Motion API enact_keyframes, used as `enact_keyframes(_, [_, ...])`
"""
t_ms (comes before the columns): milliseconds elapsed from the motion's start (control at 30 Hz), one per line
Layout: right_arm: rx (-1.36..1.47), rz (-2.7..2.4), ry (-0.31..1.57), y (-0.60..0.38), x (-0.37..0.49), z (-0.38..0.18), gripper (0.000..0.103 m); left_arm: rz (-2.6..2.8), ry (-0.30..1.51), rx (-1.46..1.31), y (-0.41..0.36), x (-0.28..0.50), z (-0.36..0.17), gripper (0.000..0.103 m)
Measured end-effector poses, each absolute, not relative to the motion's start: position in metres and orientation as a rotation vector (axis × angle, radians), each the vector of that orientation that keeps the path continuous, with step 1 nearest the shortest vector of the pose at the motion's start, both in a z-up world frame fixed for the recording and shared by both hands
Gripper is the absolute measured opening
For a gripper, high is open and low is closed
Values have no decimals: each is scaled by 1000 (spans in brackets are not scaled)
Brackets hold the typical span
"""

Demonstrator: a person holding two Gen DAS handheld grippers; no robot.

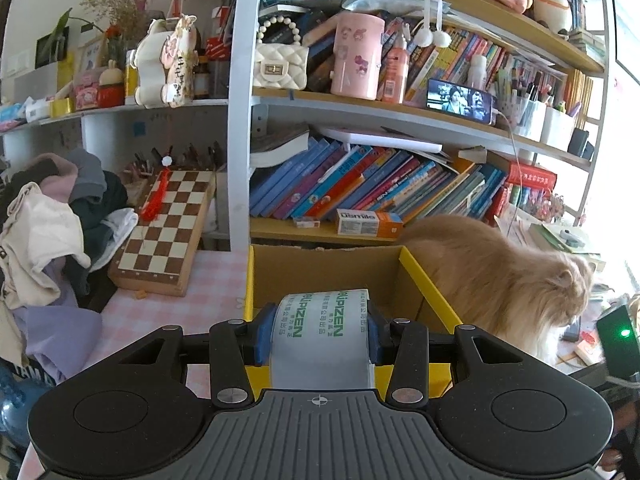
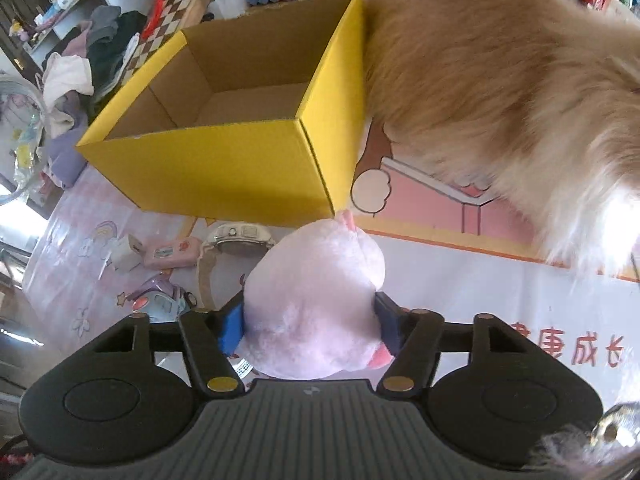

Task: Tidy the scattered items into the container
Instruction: 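Lower the tape roll and plush pig into the yellow box with both grippers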

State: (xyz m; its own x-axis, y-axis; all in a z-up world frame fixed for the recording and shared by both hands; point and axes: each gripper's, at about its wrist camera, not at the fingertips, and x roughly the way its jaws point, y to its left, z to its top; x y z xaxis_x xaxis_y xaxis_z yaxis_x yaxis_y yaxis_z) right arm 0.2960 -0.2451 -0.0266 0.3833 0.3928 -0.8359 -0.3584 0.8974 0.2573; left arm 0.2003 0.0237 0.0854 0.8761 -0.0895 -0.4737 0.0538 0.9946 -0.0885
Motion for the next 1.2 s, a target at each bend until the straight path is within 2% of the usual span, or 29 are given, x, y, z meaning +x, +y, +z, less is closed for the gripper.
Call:
enact_keyframes(167, [50, 521, 1001, -258, 284, 11, 60, -94, 476, -69, 21, 200, 91, 42])
enact_keyframes(433, [47, 640, 758, -259, 275, 99, 61, -124, 446, -43, 13, 218, 102, 42])
enact_keyframes(567, [-35, 682, 666, -235, 294, 117, 61, -135, 441, -11, 6, 235, 105, 42])
enact_keyframes(900, [-195, 736, 677, -187, 337, 94, 61, -162, 498, 34, -7, 274, 93, 42])
enact_keyframes(1200, [-352, 738, 742, -166, 380, 54, 62, -114, 602, 139, -7, 327, 56, 42])
